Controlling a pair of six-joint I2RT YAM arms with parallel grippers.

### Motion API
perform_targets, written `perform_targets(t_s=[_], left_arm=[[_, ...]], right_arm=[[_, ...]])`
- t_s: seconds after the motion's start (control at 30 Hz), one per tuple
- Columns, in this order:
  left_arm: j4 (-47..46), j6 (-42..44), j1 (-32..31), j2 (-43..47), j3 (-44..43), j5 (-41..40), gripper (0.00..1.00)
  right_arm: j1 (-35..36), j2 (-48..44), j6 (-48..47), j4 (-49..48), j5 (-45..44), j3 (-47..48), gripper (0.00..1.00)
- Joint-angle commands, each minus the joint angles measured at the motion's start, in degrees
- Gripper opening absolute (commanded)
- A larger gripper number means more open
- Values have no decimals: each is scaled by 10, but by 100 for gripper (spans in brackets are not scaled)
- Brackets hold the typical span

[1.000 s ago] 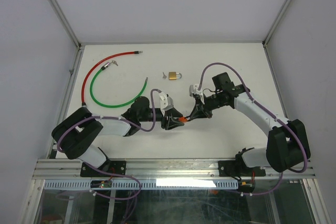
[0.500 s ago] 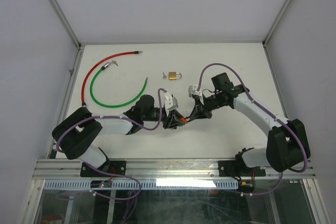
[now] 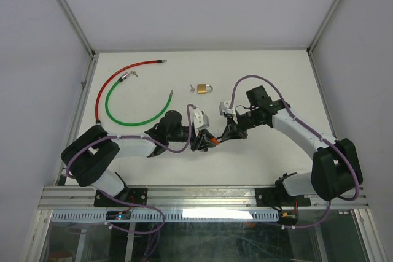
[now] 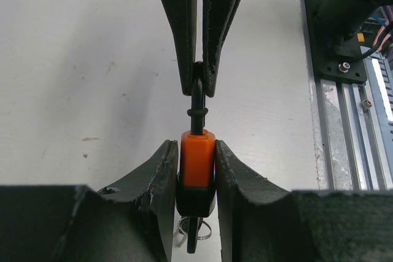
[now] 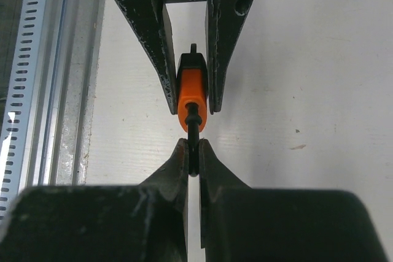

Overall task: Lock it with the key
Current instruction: Lock the lock.

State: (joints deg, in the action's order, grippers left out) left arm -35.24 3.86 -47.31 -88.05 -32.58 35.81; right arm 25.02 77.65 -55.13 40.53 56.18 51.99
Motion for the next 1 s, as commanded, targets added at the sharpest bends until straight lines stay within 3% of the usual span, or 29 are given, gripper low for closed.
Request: perform_targets(t_s=[0.0,0.4,0.97], left_arm=[[-85,22,-8,-7,11,-16,0],[-245,14,-7,-67,55,-60,0],[-294,54,-7,-103,86,-118,0]], right_arm=[[15,-3,-22,-53,38,-7,0],[60,18,-25,-107,6,-39,0],[98,90,-4,-101,-12,-17,0]])
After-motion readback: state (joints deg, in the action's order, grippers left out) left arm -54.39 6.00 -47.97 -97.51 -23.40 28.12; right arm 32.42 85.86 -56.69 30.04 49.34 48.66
